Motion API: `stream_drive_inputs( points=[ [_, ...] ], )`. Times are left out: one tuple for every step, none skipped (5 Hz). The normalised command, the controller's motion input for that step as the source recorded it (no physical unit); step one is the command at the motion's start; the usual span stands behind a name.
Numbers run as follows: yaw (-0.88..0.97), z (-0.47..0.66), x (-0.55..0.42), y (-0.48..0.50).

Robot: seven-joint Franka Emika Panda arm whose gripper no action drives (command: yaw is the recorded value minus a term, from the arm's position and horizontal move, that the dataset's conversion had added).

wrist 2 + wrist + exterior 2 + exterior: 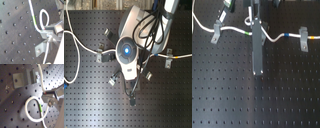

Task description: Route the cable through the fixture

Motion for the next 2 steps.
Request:
stream_drive_inputs(
  points=[
    [0.15, -0.51, 0.086, -0.146],
    [0.0, -0.28, 0.225, -0.258]
  ],
)
